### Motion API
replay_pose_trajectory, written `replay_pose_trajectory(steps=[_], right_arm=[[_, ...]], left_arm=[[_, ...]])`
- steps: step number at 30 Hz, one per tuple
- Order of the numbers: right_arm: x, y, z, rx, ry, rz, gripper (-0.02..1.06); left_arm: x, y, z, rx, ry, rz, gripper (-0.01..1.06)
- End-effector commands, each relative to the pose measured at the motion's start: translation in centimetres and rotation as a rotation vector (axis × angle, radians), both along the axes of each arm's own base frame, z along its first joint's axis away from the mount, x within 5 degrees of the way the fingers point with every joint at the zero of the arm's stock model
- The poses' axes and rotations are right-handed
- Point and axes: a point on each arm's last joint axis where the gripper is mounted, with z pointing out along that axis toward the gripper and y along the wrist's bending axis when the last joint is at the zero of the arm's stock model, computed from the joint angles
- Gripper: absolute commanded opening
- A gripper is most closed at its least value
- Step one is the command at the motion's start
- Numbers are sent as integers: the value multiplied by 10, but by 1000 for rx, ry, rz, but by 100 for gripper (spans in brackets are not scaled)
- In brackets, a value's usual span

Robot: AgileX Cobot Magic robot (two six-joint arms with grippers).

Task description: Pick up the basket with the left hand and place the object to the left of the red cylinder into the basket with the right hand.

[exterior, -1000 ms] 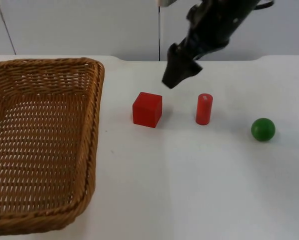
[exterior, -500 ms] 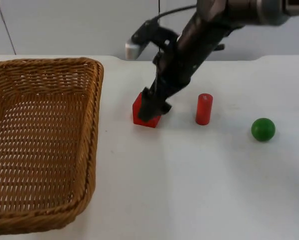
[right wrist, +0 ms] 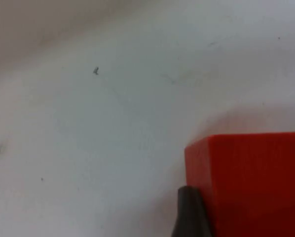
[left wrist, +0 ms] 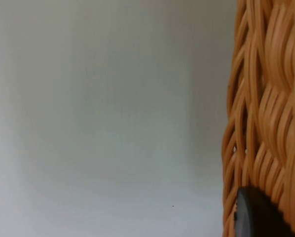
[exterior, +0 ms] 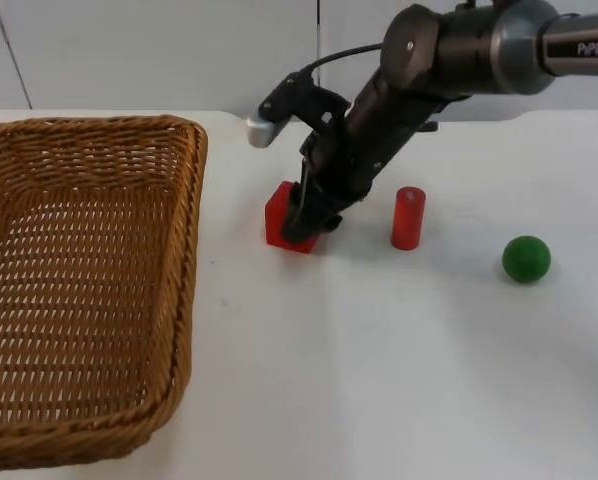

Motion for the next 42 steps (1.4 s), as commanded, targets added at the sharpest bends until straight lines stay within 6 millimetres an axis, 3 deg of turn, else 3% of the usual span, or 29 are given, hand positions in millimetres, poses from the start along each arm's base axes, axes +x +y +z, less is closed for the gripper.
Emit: replay_pose_trajectory(steps=[1,5,6,10,17,20,21,25,26,30,35,42], right_arm=[[-2,2,32,30,-19,-24,0],[-9,-18,87,19,45,-159,0],[-9,-18,87,19,45,-159,0],[-17,-43,137,47,110,-328,0],[-43,-69,175,12,62,-483,0],[-68,-82,186,26,72,-539,0],[-68,-82,186,26,72,-539,0],[-115,-104,198,84,53,-571,0],[-115,-104,198,84,53,-571,0],[-154,-122,195,81,57,-577,0],[-172,-133,185,40,75,-574,0],[-174,-133,181,38,85,-575,0]], left_arm=[[-1,-1,3,-14,-6,10,0],[-1,-1,3,-14,-6,10,0],[-1,-1,3,-14,-6,10,0],[-1,-1,3,-14,-7,8,0],[-1,-1,3,-15,-8,10,0],[-1,-1,3,-13,-9,10,0],[-1,-1,3,-13,-9,10,0],[-1,-1,3,-13,-10,9,0],[-1,-1,3,-13,-10,9,0],[-1,-1,3,-13,-10,9,0],[-1,-1,3,-13,-10,9,0],[-1,-1,3,-15,-9,8,0]])
